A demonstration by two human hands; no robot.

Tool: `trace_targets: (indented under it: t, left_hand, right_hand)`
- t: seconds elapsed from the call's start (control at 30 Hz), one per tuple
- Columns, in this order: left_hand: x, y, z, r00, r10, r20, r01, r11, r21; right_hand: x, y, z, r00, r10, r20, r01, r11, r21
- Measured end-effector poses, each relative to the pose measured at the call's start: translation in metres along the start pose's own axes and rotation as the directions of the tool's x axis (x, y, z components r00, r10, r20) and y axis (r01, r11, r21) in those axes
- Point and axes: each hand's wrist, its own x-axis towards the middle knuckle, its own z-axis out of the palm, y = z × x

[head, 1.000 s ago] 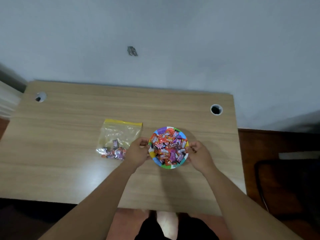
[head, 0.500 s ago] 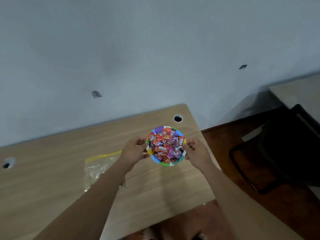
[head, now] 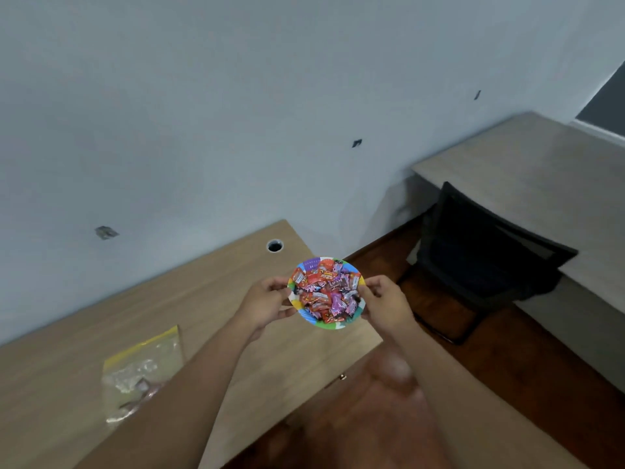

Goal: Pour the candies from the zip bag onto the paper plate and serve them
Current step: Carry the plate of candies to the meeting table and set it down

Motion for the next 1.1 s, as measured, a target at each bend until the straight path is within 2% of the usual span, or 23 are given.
trace_targets:
  t: [0.23, 0.57, 1.1]
  left_hand:
    - [-0.049, -0.014, 0.110, 0.996, 0.006, 0.091, -0.008, 1.000, 0.028]
    - [-0.110, -0.046, 0.274, 0.970, -0.012, 0.245, -0.023, 0.990, 0.139]
    - [-0.163, -0.043, 0.526, 0.831, -0.069, 0.551, -0.129, 0.941, 0.313]
  right_hand:
    - [-0.045, 0.058, -0.107, 0.994, -0.003, -0.112, -0.004, 0.998, -0.066]
    - [-0.124, 0.155, -0.253, 0.956, 0.103, -0.275, -0.098, 0.995, 0.031]
    - [-0.194, 0.287, -0.457, 0.814, 0.250, -0.524, -0.167, 0.965, 0.200]
